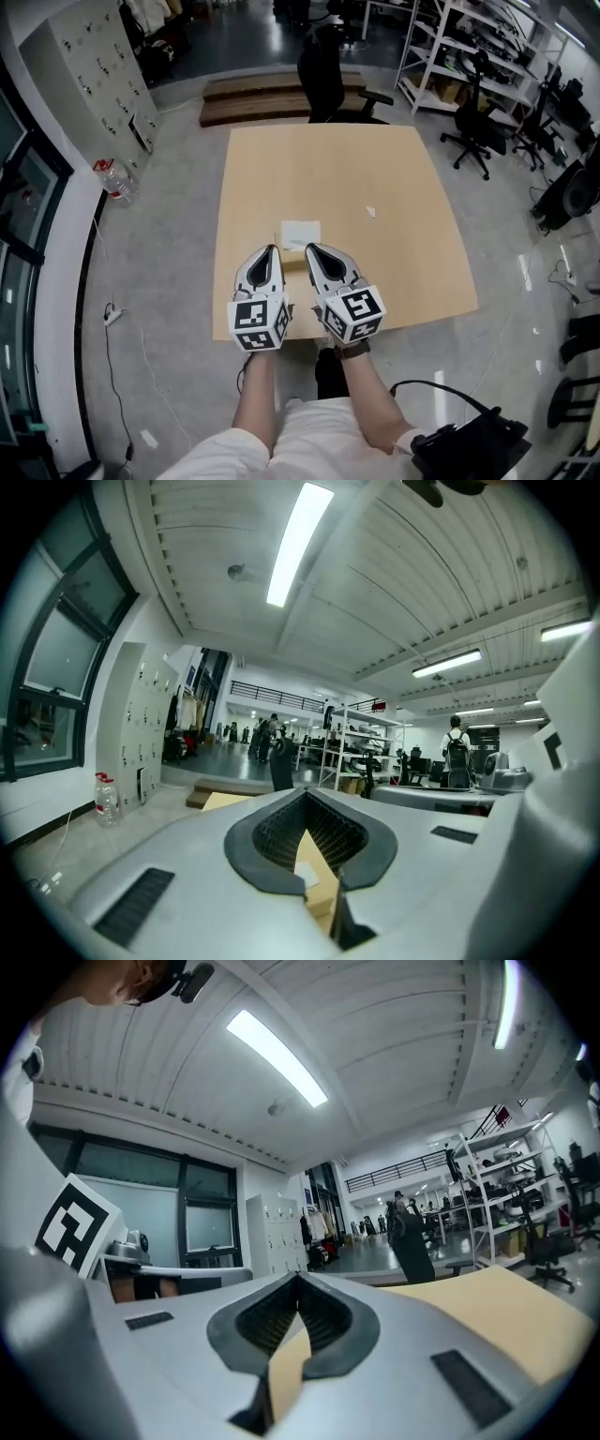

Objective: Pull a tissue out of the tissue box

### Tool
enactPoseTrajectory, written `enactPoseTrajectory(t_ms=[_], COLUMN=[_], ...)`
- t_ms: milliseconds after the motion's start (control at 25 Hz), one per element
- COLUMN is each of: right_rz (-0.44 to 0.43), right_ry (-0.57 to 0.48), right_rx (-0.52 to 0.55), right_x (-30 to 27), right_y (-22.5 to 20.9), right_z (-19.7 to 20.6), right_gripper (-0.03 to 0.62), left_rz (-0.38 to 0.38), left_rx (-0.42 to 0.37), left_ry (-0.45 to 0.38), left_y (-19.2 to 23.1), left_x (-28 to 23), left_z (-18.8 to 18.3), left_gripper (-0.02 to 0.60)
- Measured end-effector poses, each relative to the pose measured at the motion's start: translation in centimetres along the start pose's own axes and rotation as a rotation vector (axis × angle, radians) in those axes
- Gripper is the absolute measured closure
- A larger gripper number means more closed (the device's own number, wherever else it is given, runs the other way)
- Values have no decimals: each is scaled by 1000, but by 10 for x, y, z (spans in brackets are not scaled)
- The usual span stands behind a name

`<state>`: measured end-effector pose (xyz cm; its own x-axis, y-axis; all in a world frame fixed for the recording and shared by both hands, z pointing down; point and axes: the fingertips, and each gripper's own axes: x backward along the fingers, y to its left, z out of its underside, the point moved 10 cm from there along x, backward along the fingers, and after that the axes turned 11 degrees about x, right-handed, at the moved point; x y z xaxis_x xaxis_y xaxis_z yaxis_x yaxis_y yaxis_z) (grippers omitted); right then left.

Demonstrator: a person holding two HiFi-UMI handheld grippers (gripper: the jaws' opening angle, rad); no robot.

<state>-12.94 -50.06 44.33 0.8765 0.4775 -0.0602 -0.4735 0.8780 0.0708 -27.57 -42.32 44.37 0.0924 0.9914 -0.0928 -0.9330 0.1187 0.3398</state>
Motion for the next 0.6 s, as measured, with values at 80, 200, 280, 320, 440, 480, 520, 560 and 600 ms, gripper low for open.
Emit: enactPoseTrajectory(t_ms=[80,200,280,320,440,480,520,560,600], right_rz=[-7,-19,-26,-32,-52,-57,-61,-61,-59], right_ry=[24,77,118,139,216,247,279,311,340], right_rx=[-1,-11,-13,-10,-2,3,9,14,20], right_x=[-22,-52,-72,-82,-108,-116,-124,-131,-138], right_y=[-21,-51,-69,-76,-91,-95,-100,-104,-107], right_z=[11,31,43,49,74,82,91,99,107], right_gripper=[591,591,591,591,591,591,591,591,591], left_rz=[-17,-45,-59,-66,-83,-90,-98,-107,-116], left_rx=[8,27,40,47,62,67,72,78,83], left_ry=[18,52,79,92,137,154,172,188,203], left_y=[9,22,31,36,50,55,60,65,71], left_x=[-27,-65,-89,-100,-122,-129,-136,-142,-148], left_z=[6,18,24,27,45,52,59,64,69], left_gripper=[580,580,580,580,580,580,580,580,580])
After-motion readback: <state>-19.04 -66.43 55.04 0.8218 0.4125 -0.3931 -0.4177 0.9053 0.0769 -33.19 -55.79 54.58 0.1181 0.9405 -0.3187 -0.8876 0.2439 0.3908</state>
